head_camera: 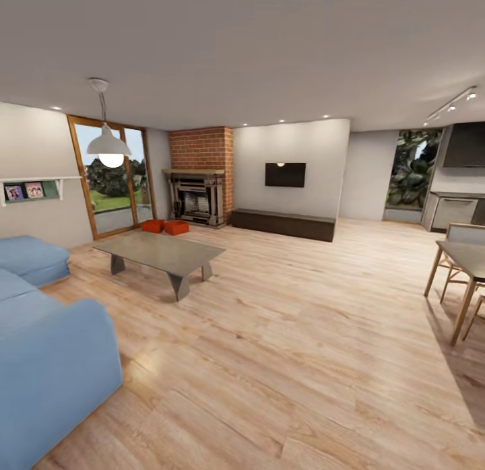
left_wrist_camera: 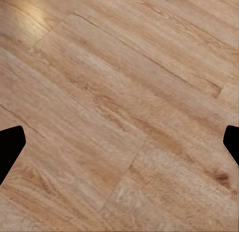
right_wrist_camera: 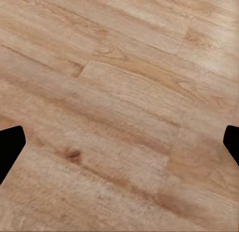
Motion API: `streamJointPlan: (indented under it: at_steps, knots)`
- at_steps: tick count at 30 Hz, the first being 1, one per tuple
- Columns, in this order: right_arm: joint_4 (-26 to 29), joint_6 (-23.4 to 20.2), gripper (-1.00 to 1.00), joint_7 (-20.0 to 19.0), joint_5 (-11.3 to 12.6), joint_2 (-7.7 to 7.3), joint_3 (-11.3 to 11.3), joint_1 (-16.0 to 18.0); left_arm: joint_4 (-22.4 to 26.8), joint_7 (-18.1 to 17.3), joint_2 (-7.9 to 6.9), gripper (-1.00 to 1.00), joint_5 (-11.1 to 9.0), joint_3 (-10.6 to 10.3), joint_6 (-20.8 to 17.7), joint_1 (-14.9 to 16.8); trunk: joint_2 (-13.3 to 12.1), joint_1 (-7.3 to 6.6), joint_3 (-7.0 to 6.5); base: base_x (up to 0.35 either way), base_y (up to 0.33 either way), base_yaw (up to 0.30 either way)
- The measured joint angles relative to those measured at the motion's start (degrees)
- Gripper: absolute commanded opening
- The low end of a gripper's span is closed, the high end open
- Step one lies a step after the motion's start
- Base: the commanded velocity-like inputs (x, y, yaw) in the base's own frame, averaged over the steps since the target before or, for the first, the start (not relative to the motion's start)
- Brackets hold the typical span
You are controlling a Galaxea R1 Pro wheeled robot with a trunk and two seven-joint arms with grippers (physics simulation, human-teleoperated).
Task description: Move the two storage containers from the living room to the garage. In the garage, place one container on the floor and stack the other container on top of it (either order is fine).
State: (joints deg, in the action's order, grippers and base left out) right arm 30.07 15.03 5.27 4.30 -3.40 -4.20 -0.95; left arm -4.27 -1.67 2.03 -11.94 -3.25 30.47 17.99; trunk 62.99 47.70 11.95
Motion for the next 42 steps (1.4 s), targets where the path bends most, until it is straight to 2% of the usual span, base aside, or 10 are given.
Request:
streamJointPlan:
  at_steps: [32,42]
  knots:
    - [0.0,0.0,1.0,0.0,0.0,0.03,-0.01,0.0,0.01,0.08,0.05,1.0,0.0,0.0,0.0,0.0,0.0,0.0,0.0,0.326,-0.143,0.002]
    - [0.0,0.0,1.0,-0.02,0.04,0.01,-0.08,0.0,-0.01,0.08,0.05,1.0,0.0,0.0,0.0,0.0,-0.01,0.0,0.0,0.308,-0.195,0.228]
